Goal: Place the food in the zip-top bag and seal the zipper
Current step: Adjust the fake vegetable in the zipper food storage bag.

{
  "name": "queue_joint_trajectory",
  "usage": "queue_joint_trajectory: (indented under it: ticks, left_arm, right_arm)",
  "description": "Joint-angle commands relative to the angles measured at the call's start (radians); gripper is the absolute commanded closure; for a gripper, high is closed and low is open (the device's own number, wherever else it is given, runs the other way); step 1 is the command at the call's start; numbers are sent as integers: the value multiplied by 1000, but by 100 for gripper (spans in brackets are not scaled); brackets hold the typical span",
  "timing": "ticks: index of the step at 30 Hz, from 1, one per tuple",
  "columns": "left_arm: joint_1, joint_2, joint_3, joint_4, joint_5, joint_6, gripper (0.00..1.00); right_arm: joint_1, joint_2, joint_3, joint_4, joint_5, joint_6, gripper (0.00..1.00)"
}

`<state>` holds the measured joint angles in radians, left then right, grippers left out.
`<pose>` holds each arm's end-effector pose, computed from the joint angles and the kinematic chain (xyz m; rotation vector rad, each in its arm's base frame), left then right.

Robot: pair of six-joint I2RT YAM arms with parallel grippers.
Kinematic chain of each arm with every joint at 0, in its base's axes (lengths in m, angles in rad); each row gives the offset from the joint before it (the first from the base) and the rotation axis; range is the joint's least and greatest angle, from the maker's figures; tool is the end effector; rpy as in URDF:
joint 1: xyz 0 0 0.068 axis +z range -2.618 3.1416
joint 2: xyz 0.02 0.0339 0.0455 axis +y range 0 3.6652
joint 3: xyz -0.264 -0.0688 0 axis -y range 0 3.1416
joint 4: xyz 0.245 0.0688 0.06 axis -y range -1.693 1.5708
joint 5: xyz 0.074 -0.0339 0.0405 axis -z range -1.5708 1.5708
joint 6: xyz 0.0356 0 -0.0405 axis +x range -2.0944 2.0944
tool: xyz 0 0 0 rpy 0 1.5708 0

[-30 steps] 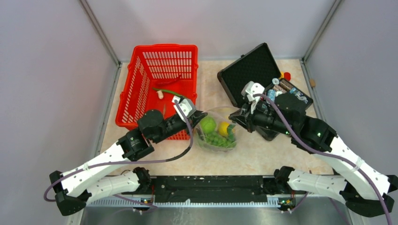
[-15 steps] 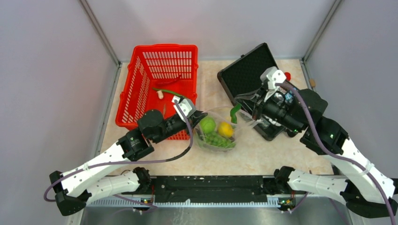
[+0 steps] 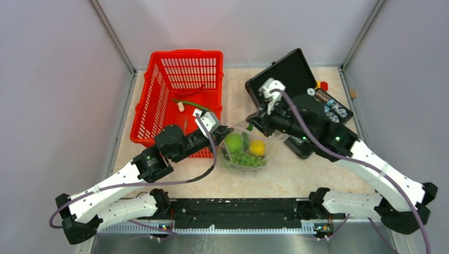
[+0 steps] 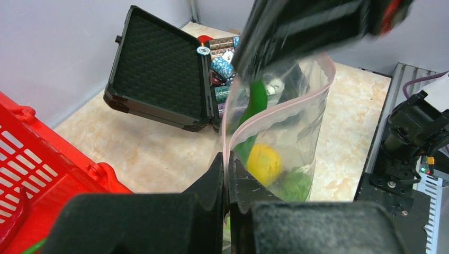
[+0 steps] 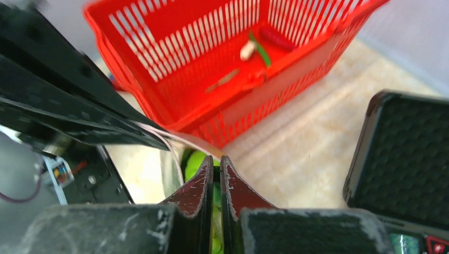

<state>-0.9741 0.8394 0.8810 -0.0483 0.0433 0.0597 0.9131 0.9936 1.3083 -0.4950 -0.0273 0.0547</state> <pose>0.1086 -0.1626 0.3794 0.8347 1.3975 -0.7452 0.1204 0.1574 0.4480 -0.7712 1.6356 0.7236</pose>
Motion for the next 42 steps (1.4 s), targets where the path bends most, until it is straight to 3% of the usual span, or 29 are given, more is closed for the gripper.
queue_joint_trajectory:
  ticks: [1,11,18,21,25,27,34,42]
  left_arm:
    - [5,-29,11,137,-4,2,100]
    - [5,-53,9,129,-30,12,100]
    - [6,-49,10,142,-21,11,100]
    - [5,-48,12,138,-26,8,100]
    - [6,-55,11,135,-34,10,100]
    - [6,-57,10,132,-34,10,100]
    - [6,-61,6,126,-34,9,100]
    - [8,-57,12,119,-34,17,100]
  right_arm:
    - [-6,52,-52,-69,-55,-43,100]
    - [-6,96,-91,-246,-100,-162,100]
    - [-6,233,6,-257,-108,-180,100]
    - [-6,198,63,-207,-99,-158,88]
    - [-12,119,80,-111,-92,-126,53]
    - [-15,104,95,-111,-93,-114,41]
    - [-16,-1,74,-45,-53,-79,35]
    - [-19,-235,-53,-119,221,-73,27]
